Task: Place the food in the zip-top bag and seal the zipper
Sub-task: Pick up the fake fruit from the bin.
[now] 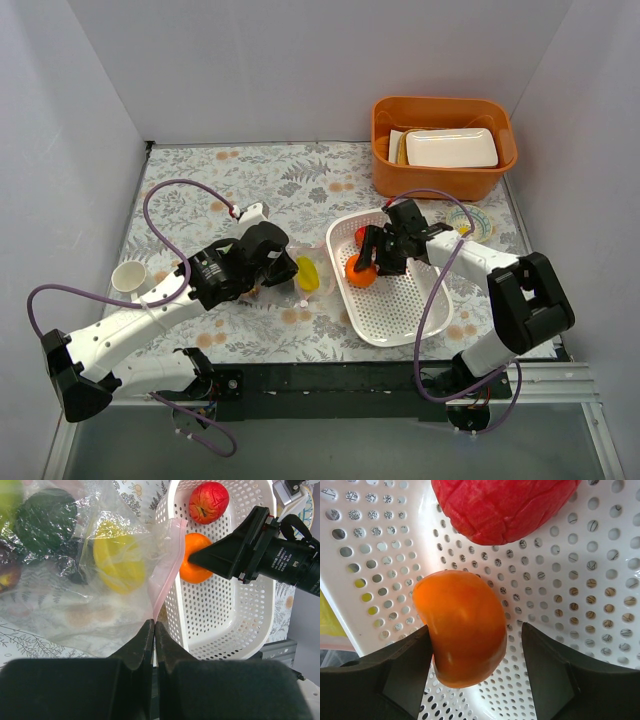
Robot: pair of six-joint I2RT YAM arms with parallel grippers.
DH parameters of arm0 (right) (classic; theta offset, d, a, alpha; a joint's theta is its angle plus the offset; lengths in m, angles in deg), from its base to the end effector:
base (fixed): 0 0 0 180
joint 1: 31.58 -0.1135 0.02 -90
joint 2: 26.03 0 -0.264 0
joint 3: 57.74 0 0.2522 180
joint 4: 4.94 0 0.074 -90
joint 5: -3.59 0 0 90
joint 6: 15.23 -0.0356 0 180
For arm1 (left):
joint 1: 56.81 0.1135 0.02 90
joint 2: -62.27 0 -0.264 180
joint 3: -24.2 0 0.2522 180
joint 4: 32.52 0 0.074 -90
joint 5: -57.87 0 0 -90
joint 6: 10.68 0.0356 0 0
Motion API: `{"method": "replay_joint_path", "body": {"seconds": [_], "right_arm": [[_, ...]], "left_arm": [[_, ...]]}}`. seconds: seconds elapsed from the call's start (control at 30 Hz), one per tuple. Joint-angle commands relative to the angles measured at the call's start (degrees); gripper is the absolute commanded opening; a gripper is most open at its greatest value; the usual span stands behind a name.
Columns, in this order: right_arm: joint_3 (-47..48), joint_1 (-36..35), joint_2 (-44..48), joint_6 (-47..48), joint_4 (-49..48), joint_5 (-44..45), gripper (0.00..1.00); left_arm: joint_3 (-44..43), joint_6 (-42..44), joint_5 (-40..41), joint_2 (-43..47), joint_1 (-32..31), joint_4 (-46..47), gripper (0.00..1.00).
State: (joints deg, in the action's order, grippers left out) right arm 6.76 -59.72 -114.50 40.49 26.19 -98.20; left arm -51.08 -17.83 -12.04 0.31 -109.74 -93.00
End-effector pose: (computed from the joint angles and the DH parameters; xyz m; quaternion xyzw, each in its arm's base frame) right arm 0.2661 0.1506 0.1857 0.0201 0.9492 0.2384 0.2043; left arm 0.1390 -0.1637 0.3258 -0.4040 0.8253 -0.3055 0.2497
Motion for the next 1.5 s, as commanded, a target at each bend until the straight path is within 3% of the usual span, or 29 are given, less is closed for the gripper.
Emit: {"method": "replay_joint_path", "body": {"seconds": [0.0, 0.77, 1.47], "right_arm": [[0.1, 0.3, -0.7, 0.7, -1.5, -1.9, 0.77], [-0.7, 0.2, 2.4, 2.5, 1.2, -1.3, 0.49], [0.5, 0.3, 6.6, 2.5, 4.6, -1.1, 0.39]], "left_arm": [[0.3, -0.1, 0.5, 1.0, 0.3, 0.0, 0.01], [0.3, 0.5, -0.6, 0.4, 0.4, 0.9, 0.00], [-0.3, 0.7, -0.6, -0.3, 0.3, 0.6, 0.00]]}}
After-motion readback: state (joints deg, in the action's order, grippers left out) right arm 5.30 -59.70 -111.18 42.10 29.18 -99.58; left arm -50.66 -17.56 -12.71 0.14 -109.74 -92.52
